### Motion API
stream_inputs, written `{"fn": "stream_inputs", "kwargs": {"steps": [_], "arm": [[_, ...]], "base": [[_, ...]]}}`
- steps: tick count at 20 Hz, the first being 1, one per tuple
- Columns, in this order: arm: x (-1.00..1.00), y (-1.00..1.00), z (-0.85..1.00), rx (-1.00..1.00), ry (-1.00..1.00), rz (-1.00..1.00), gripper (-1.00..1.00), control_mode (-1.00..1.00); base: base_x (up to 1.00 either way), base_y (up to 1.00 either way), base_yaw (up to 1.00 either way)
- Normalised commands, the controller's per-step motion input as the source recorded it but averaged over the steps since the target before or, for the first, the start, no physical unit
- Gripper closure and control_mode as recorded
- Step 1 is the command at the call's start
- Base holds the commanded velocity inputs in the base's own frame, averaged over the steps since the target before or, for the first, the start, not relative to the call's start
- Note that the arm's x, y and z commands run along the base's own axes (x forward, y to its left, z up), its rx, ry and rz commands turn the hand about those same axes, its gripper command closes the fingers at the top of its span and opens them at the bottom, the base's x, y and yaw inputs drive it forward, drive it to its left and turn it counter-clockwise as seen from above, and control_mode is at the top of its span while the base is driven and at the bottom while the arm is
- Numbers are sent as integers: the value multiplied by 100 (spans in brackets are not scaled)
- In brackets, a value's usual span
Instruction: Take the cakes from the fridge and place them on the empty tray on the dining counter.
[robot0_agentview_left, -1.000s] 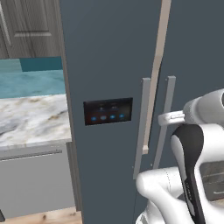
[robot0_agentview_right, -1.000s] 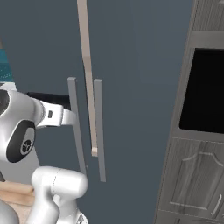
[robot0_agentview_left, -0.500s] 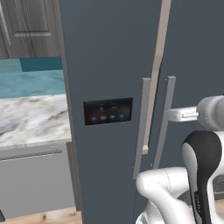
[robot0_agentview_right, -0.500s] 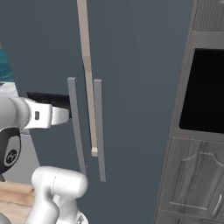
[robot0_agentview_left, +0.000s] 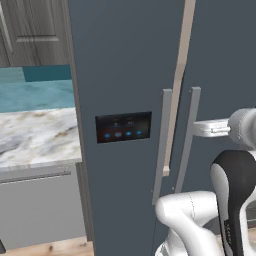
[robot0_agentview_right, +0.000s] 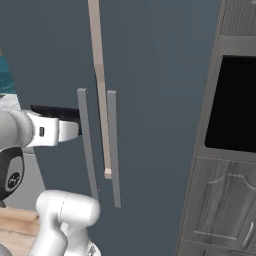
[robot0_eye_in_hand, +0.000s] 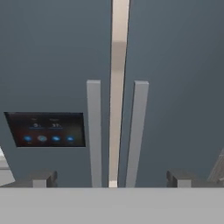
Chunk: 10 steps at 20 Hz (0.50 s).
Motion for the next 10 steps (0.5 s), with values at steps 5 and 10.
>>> {"fn": "stream_inputs", "kwargs": {"steps": [5,10], "arm": [[0,-1,-1,0,-1,0,-100,100],[0,0,0,0,0,0,-100,100]], "base": [[0,0,0],[-36,0,0]]}}
